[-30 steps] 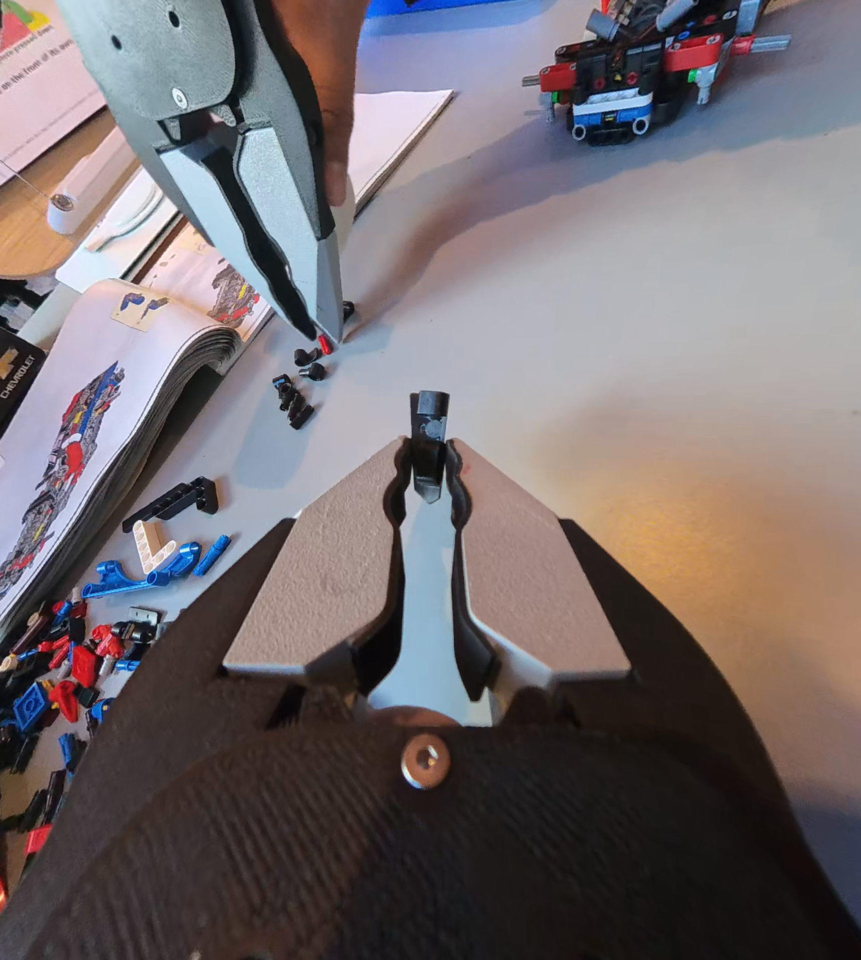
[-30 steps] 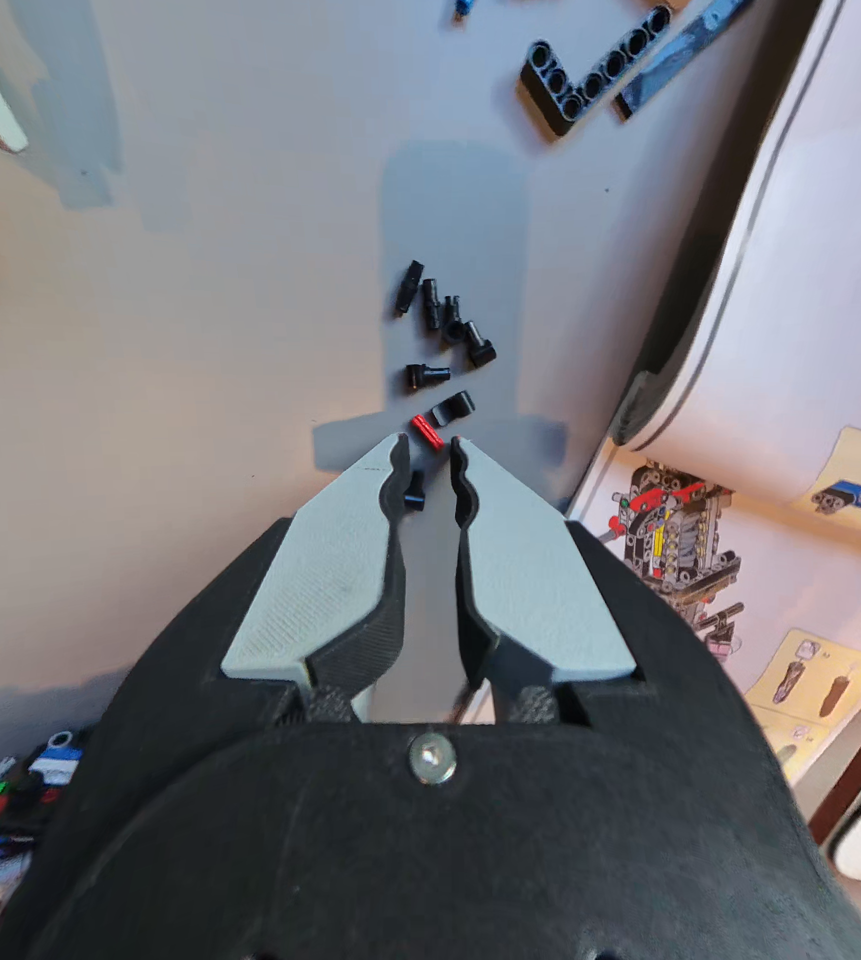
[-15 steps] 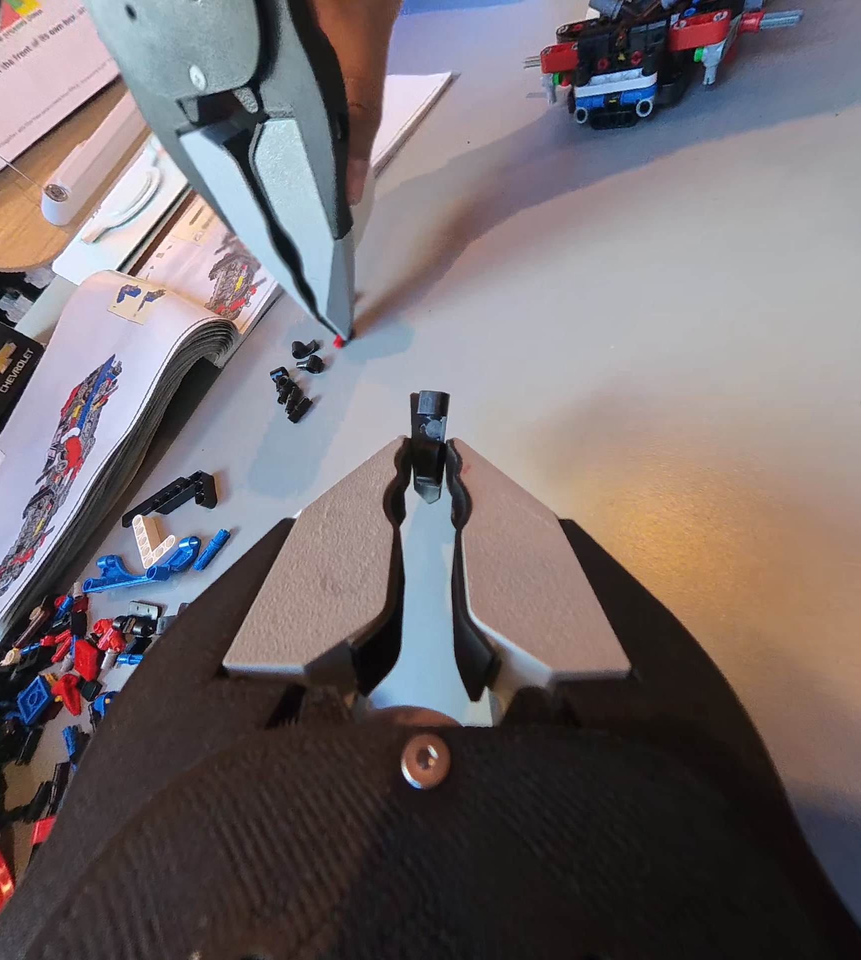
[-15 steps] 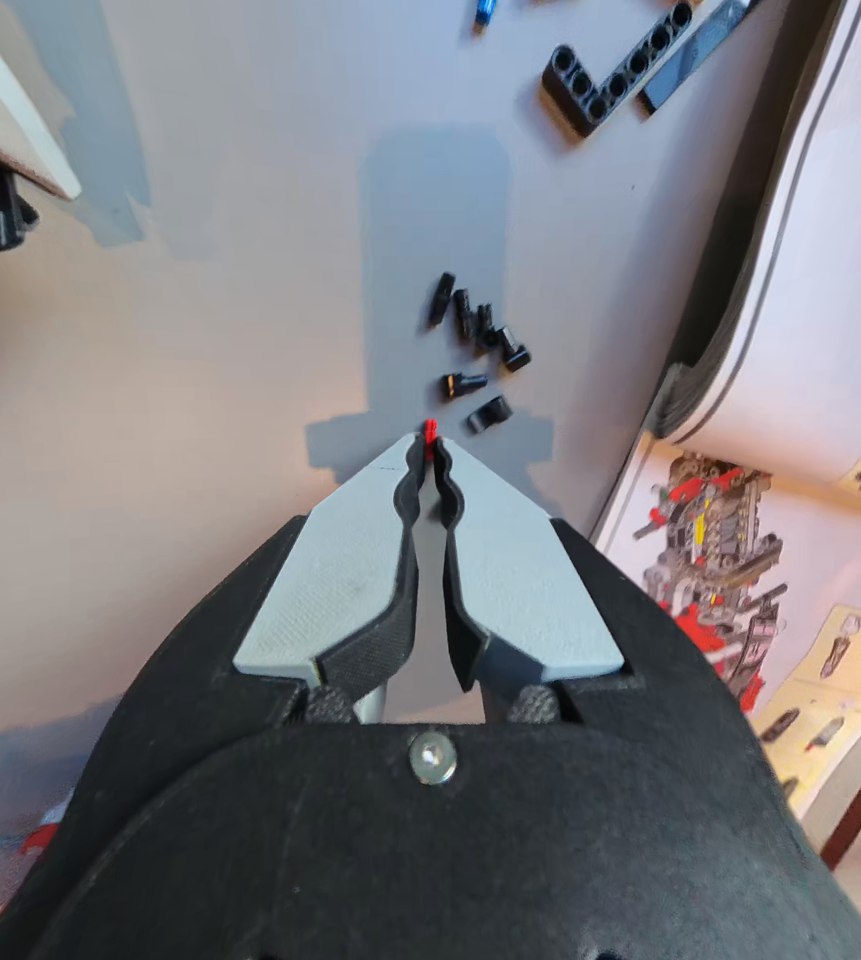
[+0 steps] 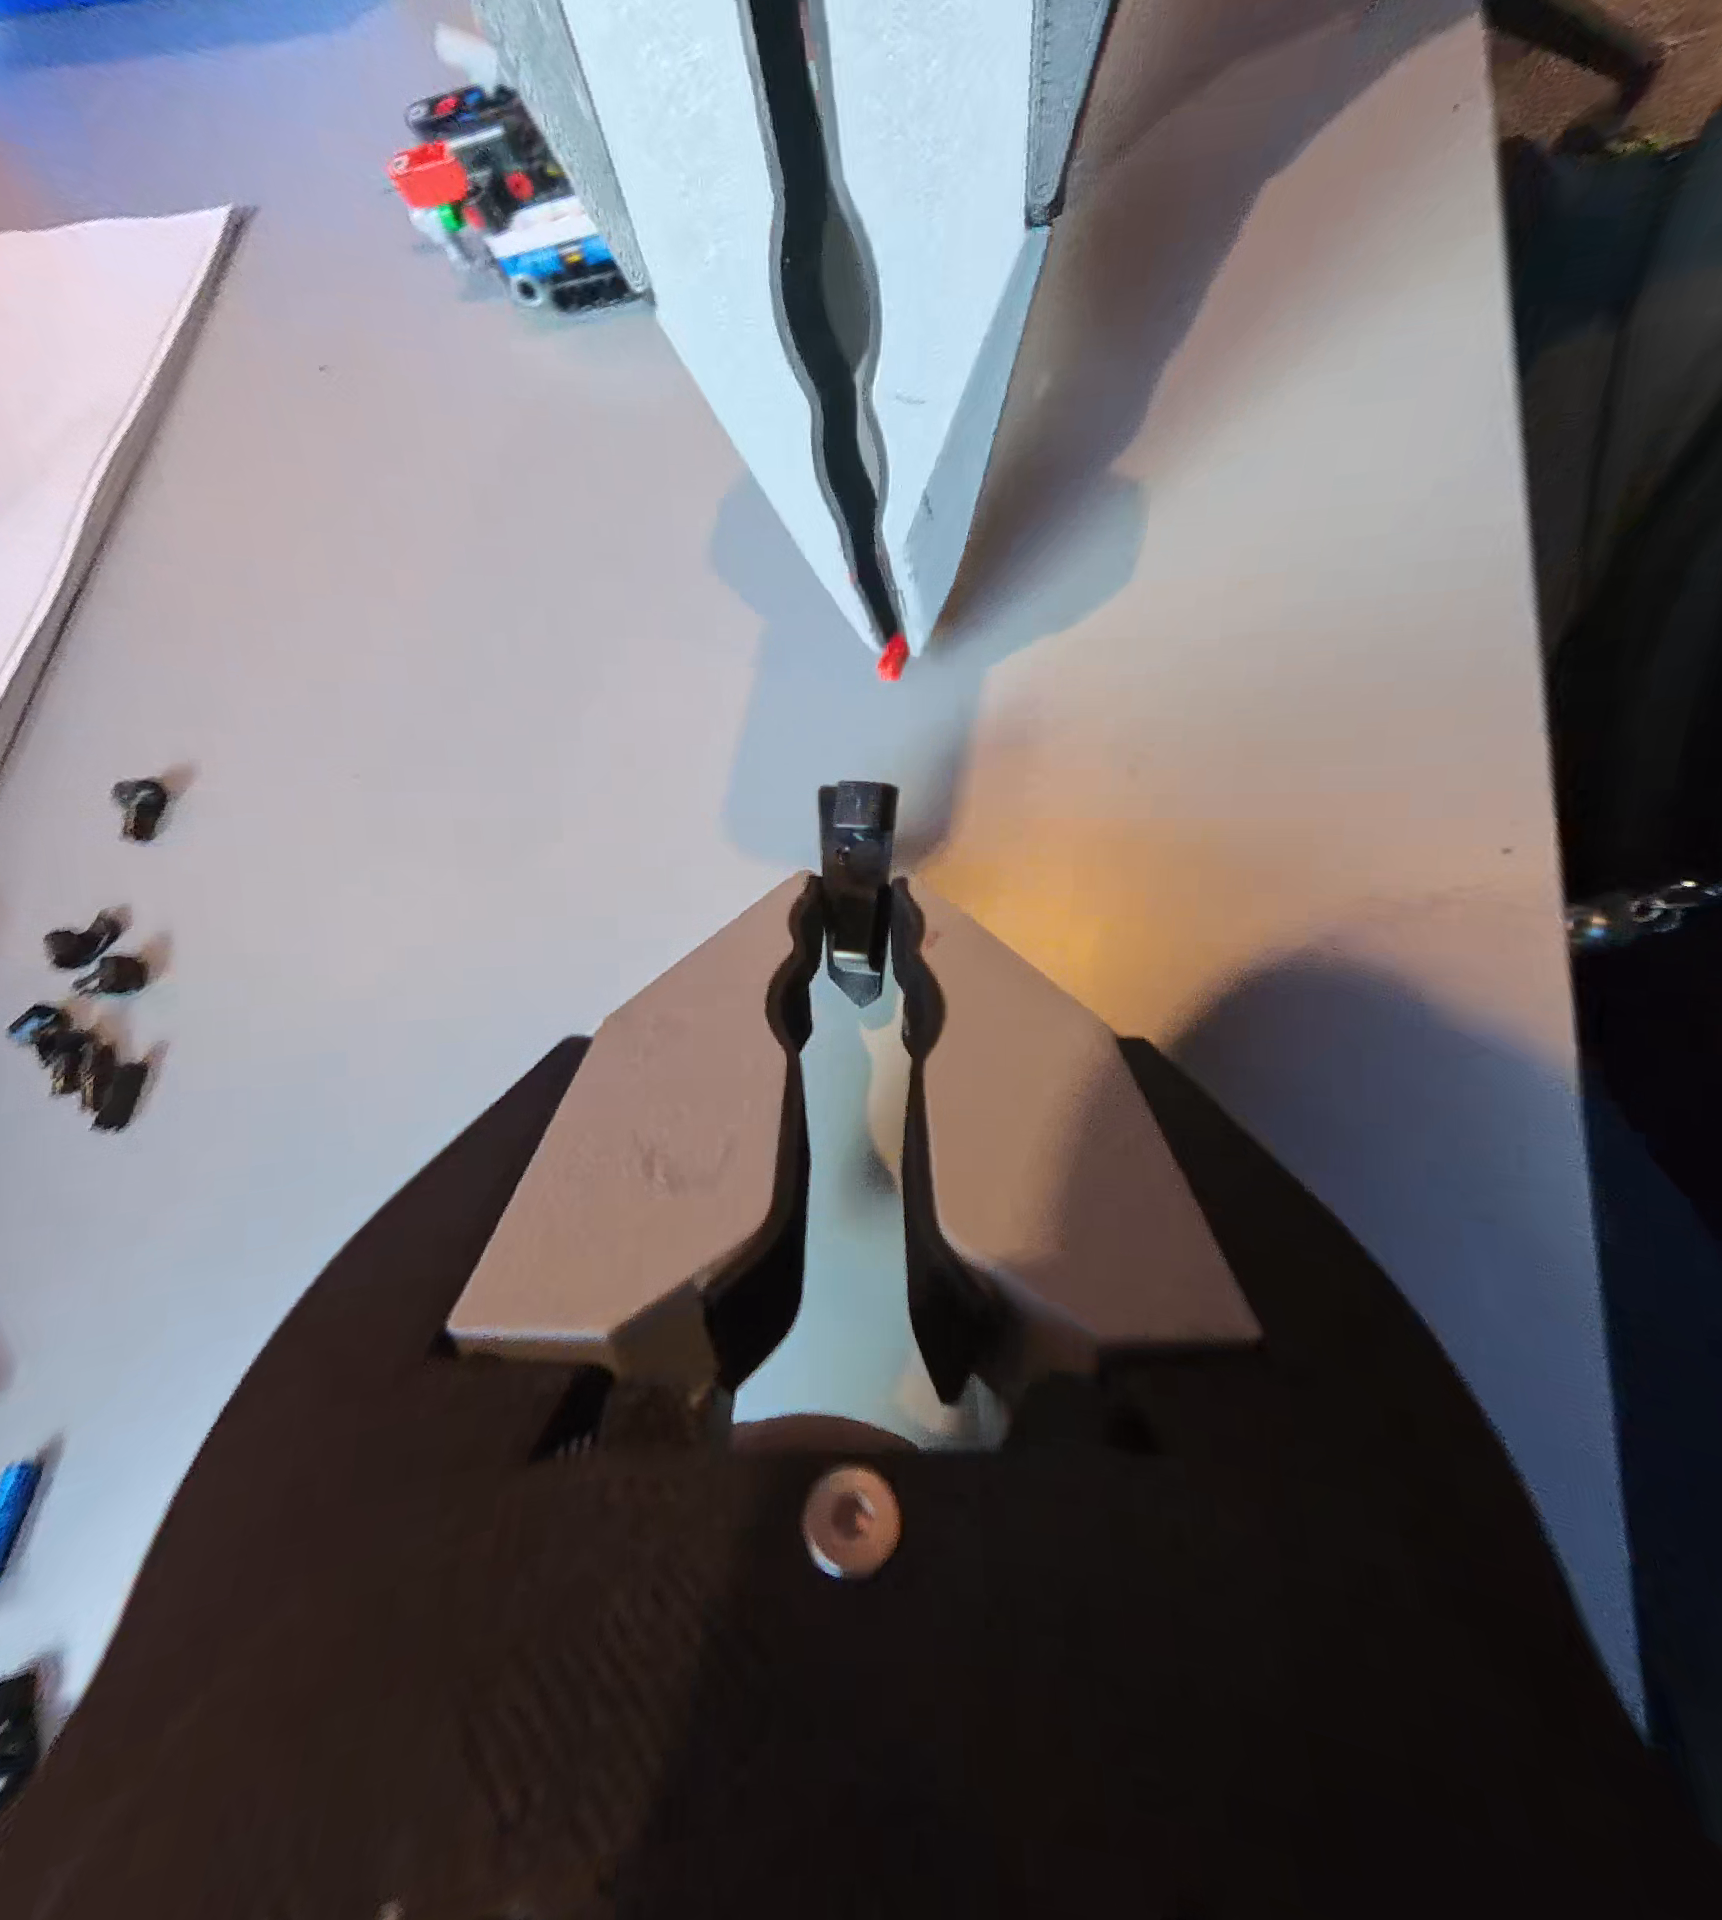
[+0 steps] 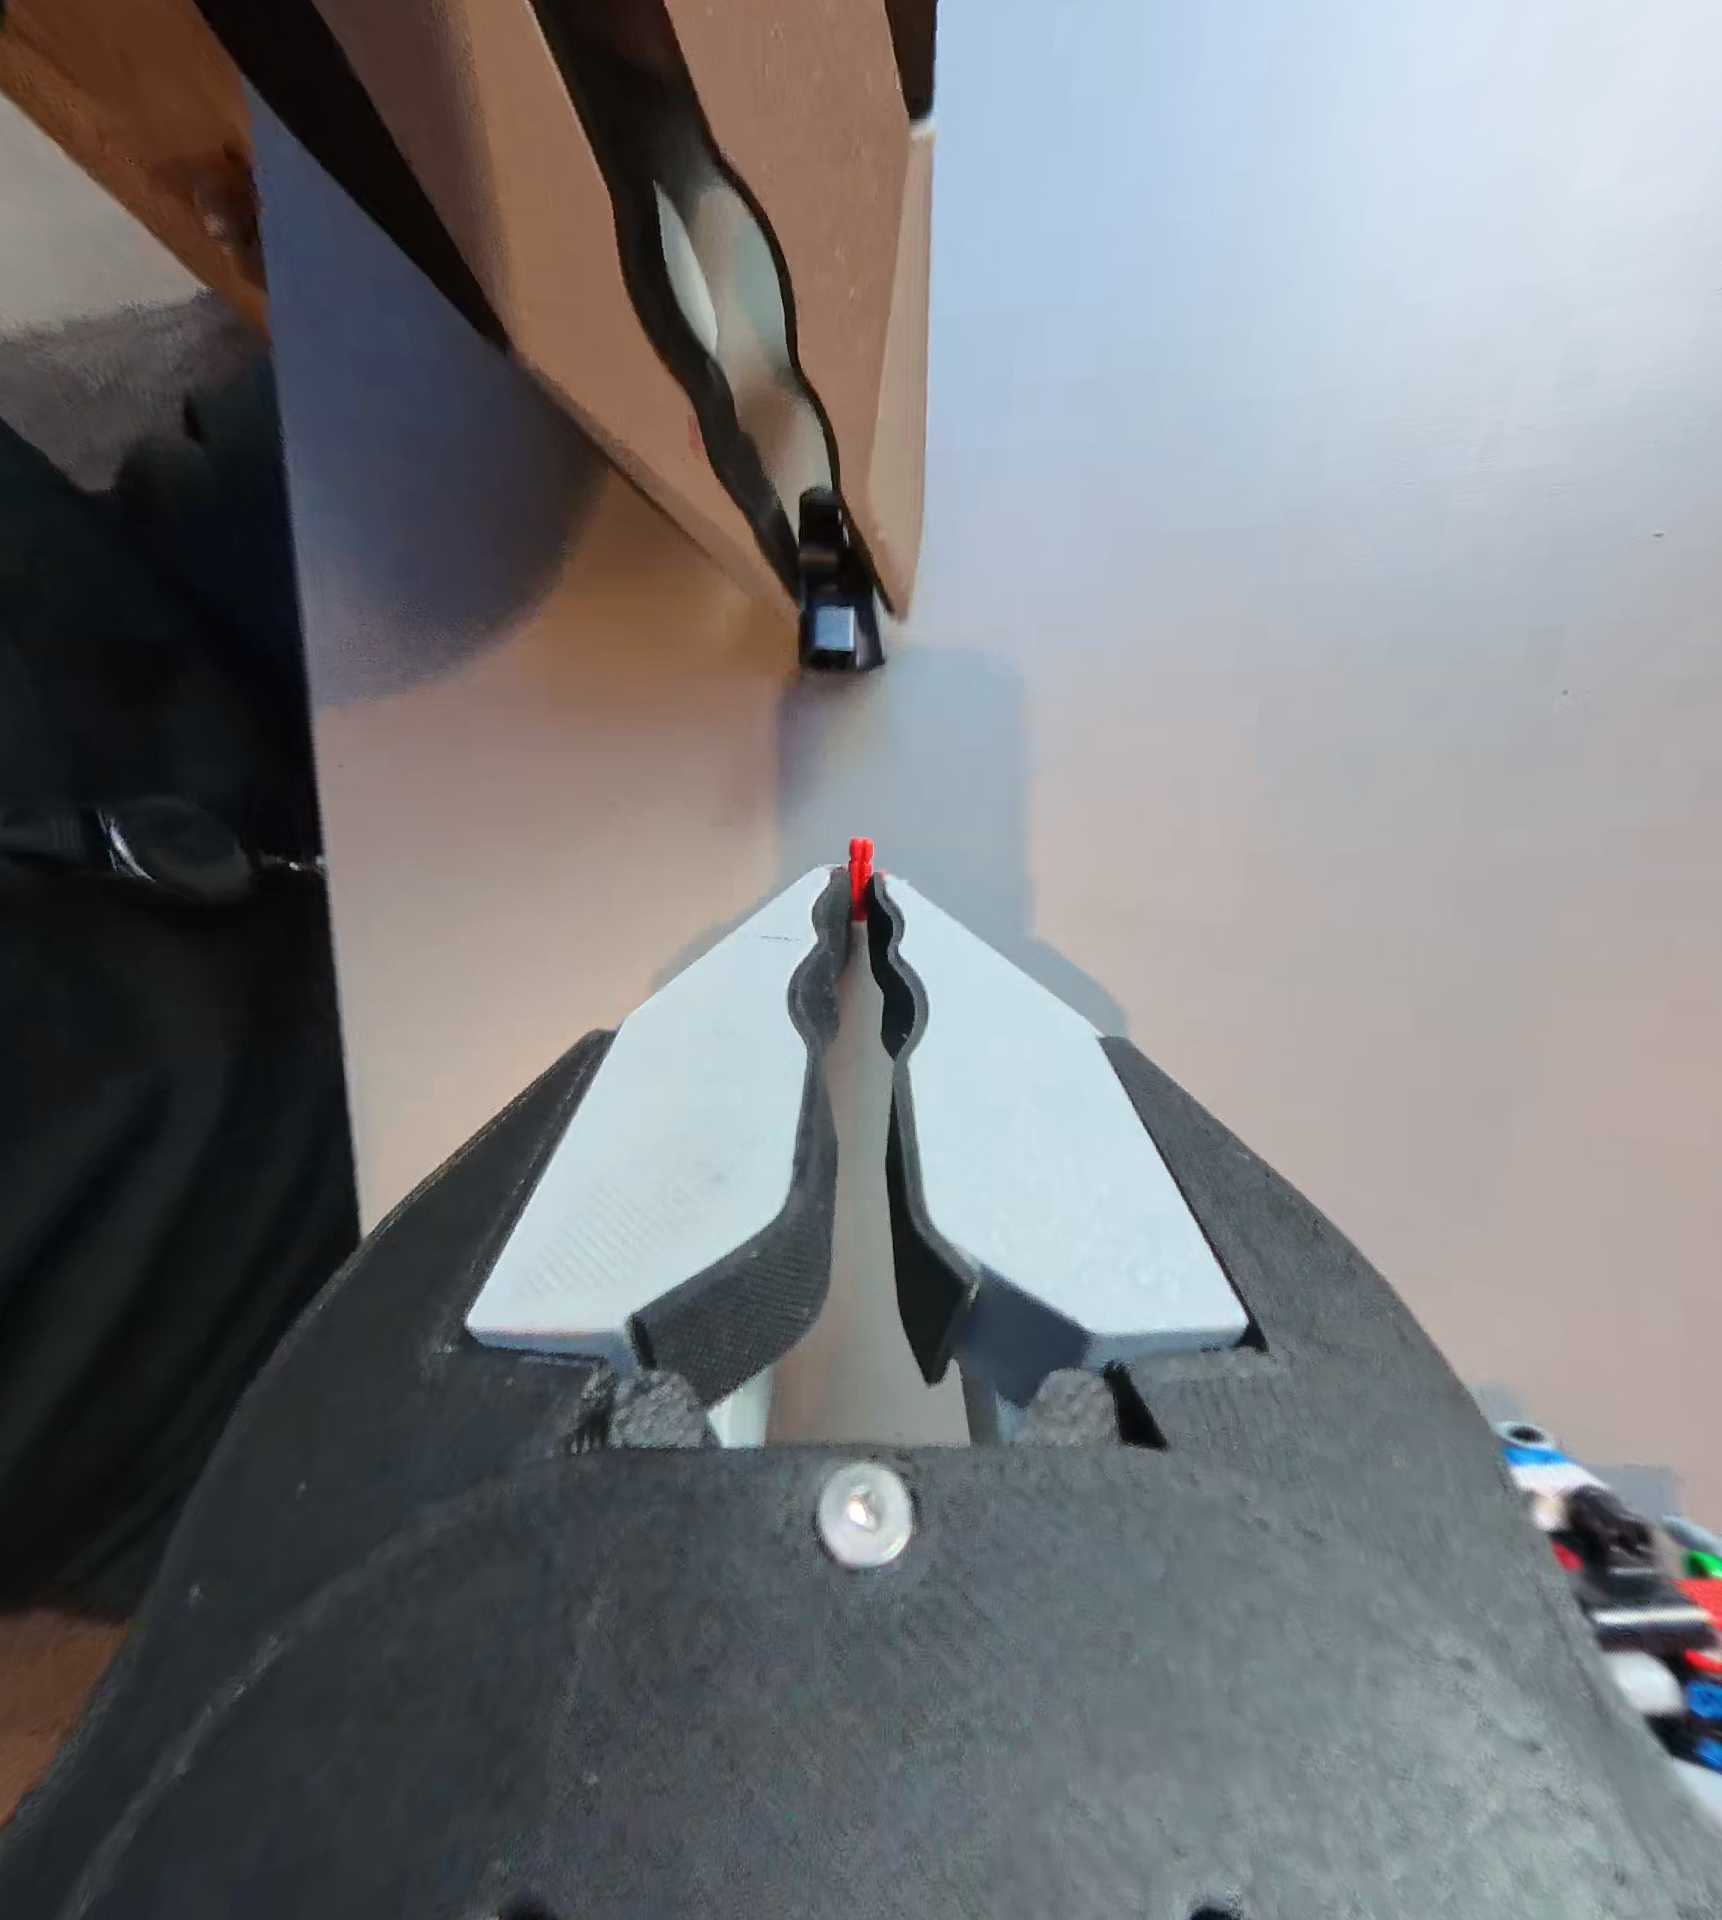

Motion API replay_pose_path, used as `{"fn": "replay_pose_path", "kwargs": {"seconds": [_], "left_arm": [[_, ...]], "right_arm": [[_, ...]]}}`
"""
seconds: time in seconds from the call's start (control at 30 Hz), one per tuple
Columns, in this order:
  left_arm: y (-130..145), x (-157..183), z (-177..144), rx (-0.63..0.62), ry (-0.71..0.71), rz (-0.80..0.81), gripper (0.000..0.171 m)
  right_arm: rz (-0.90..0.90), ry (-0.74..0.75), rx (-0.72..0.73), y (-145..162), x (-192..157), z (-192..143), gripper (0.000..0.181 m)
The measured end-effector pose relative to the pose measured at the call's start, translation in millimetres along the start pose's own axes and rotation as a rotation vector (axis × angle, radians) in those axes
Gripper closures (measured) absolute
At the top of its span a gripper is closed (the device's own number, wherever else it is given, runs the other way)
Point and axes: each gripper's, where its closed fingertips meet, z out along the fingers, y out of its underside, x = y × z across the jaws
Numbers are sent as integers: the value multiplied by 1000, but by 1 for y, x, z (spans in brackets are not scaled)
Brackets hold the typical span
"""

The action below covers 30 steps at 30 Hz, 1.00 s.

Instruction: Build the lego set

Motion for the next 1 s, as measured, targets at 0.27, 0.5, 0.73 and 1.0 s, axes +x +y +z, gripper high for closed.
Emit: {"fn": "replay_pose_path", "kwargs": {"seconds": [0.27, 0.5, 0.73, 1.0], "left_arm": [[-13, 15, 10, 8, 113, -8, 163], [-14, 17, 10, -90, 152, 14, 162], [-13, 17, 11, -154, 148, -8, 160], [-30, 19, 3, -114, 98, -88, 152]], "right_arm": [[83, -63, 157, 0, -14, 1, 181], [76, -75, 172, 11, -18, -3, 181], [61, -81, 191, 18, -19, -8, 181], [47, -96, 278, 15, -21, -20, 181]]}}
